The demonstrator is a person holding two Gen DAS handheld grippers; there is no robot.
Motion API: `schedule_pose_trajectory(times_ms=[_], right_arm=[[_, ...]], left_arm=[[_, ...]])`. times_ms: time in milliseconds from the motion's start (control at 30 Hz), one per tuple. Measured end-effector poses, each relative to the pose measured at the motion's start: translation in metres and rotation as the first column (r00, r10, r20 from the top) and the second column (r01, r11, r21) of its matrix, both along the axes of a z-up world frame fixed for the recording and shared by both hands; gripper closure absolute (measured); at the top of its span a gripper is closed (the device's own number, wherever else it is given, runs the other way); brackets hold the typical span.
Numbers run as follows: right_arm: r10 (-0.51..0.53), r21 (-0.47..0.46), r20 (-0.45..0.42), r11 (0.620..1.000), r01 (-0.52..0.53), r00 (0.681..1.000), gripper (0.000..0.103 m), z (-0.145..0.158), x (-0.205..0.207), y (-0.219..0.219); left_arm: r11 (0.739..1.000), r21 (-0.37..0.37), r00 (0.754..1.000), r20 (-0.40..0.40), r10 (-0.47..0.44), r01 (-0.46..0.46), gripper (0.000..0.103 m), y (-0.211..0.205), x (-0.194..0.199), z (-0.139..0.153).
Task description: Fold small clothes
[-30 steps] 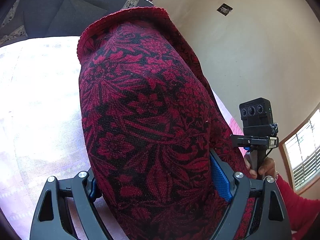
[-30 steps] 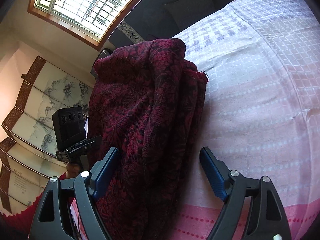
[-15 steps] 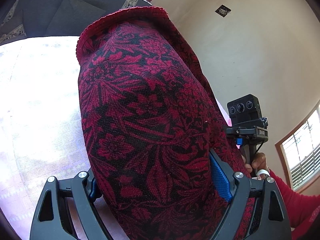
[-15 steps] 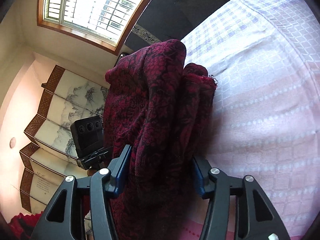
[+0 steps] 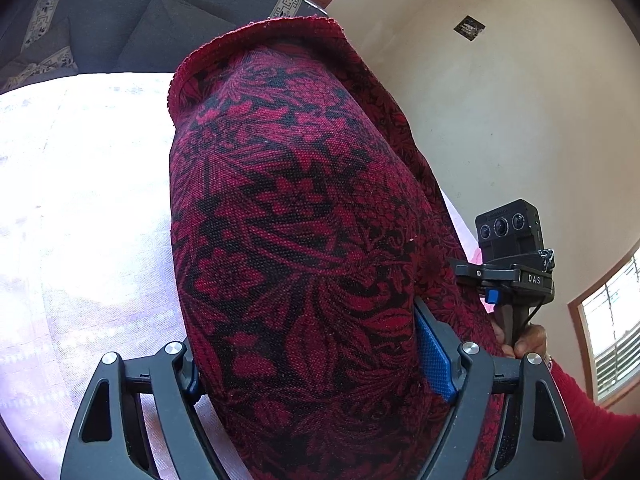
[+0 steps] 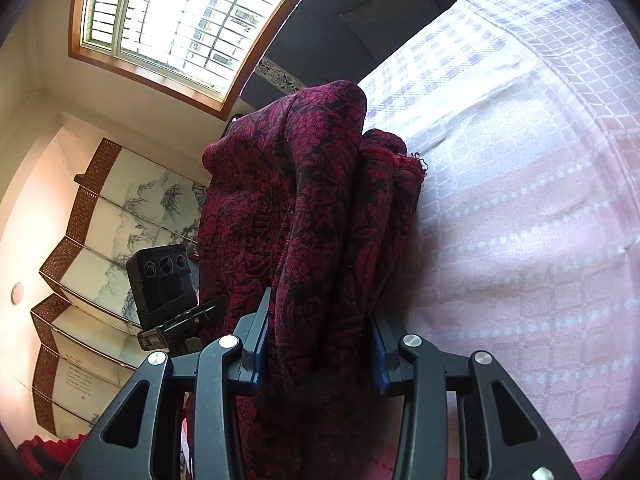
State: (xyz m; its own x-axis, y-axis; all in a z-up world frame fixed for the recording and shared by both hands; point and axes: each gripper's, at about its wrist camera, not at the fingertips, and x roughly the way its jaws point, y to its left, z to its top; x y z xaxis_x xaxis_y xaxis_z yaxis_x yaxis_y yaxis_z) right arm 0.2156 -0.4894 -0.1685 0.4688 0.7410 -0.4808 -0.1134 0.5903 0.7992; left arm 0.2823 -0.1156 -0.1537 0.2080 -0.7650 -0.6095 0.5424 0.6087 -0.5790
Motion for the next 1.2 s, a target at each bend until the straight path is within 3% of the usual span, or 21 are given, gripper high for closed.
schedule_pose_trajectory(times_ms=[100, 300, 433, 567, 833, 1200], right_arm=[[0.01, -0.004, -0.009, 1.0, -0.01, 1.0, 0.056, -0.002, 0.001, 0.003], [-0.008, -0.015, 0.002, 1.0, 0.008, 1.0, 0.053, -0.003, 0.003, 0.0], [-0.022, -0.041, 0.007, 0.999, 0.022, 1.0, 0.063, -0.001, -0.001, 0.003], [-0.058, -0.028, 0.02, 0.998, 0.058, 0.998, 0.067, 0.004, -0.007, 0.003], [-0.086, 0.006, 0.027, 0.996, 0.086, 0.996, 0.068, 0.015, -0.021, 0.015], [-0.064, 0.059, 0.04, 0.996, 0.062, 0.997, 0.068, 0.027, -0.04, 0.046]], left_arm=[[1.0, 0.006, 1.0, 0.009, -0.028, 0.028, 0.019, -0.002, 0.003, -0.001], [0.999, -0.031, 0.999, 0.008, -0.045, 0.045, 0.016, 0.005, 0.005, -0.004], [1.0, -0.007, 0.999, 0.033, -0.014, 0.014, 0.024, 0.0, -0.005, 0.0], [0.999, 0.048, 0.996, 0.089, 0.021, -0.025, 0.035, -0.006, -0.019, 0.013], [0.993, 0.091, 0.995, 0.082, 0.064, -0.071, 0.037, -0.001, -0.042, 0.023], [0.976, 0.164, 0.983, 0.134, 0.122, -0.143, 0.037, 0.018, -0.091, 0.052]])
